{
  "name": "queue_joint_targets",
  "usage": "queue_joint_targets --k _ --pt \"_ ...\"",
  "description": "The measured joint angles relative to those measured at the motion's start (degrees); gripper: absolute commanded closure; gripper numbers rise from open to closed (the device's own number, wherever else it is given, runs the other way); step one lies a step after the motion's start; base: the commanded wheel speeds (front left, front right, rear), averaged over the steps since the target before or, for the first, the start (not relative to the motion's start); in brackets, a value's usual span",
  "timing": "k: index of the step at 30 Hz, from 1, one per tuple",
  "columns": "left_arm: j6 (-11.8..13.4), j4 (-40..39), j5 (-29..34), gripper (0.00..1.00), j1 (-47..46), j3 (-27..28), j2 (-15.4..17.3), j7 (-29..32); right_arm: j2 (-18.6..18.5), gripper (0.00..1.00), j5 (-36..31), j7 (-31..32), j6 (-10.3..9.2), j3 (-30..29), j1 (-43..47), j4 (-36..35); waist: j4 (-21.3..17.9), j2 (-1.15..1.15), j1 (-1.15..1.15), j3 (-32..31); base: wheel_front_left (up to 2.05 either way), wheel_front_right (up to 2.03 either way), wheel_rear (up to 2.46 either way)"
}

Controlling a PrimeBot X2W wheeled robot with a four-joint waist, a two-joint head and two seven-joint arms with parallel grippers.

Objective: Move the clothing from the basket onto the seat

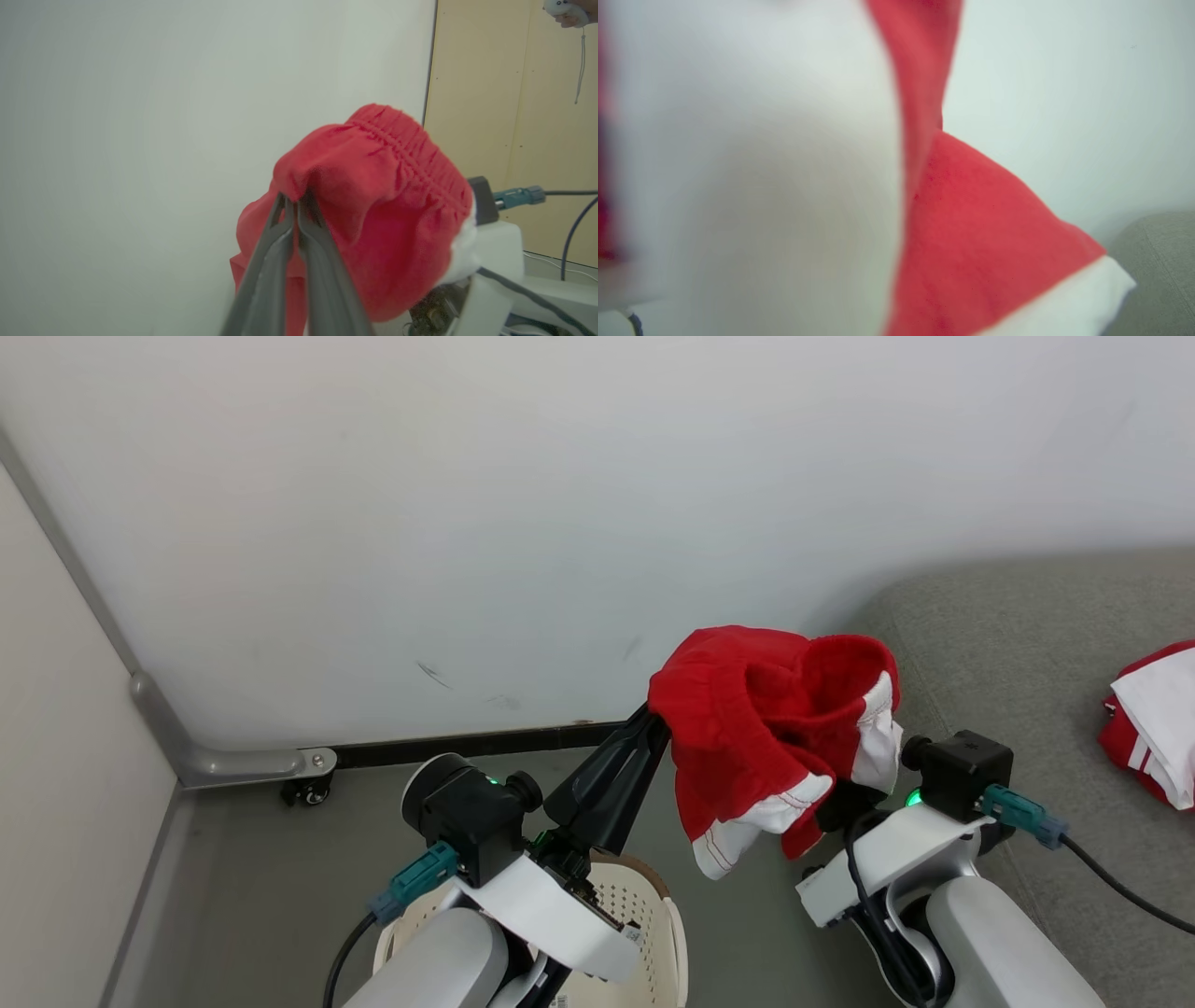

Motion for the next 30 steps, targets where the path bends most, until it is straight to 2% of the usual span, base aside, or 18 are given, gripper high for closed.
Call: queue_joint_targets --k 4,19,20,21,22,30 --pt "0.0 1.4 0.1 1.00 0.4 -0.1 0.0 0.0 0.0 1.00 2.0 0.0 0.00 0.0 0.0 -0.4 -0.4 0.00 0.00 0.0 0.00 0.00 0.00" --pt "0.3 6.7 0.2 0.99 2.2 -0.8 0.0 0.0 0.0 1.00 3.1 0.0 0.00 0.9 0.0 -1.7 -0.8 0.00 0.00 -0.5 0.00 0.00 0.00" --pt "0.5 7.0 0.2 0.73 2.3 -0.8 0.0 0.0 0.0 1.00 3.1 0.0 0.00 0.8 0.0 -1.7 -0.7 0.00 0.00 -0.6 0.00 0.00 0.00" --pt "0.5 7.3 0.2 0.33 2.5 -0.7 0.0 0.0 0.0 1.00 3.1 0.0 0.00 0.7 0.0 -1.8 -0.7 0.00 0.00 -0.6 0.00 0.00 0.00" --pt "0.6 7.8 0.2 0.00 2.7 -0.7 0.0 0.0 0.0 1.00 3.1 0.0 0.00 0.7 0.0 -1.8 -0.7 0.00 0.00 -0.6 0.00 0.00 0.00" --pt "0.9 10.3 0.1 0.00 4.2 0.0 0.4 0.0 0.0 1.00 1.4 0.0 0.00 -0.8 -0.1 -2.0 -0.6 0.00 0.00 -0.9 0.00 0.00 0.00"
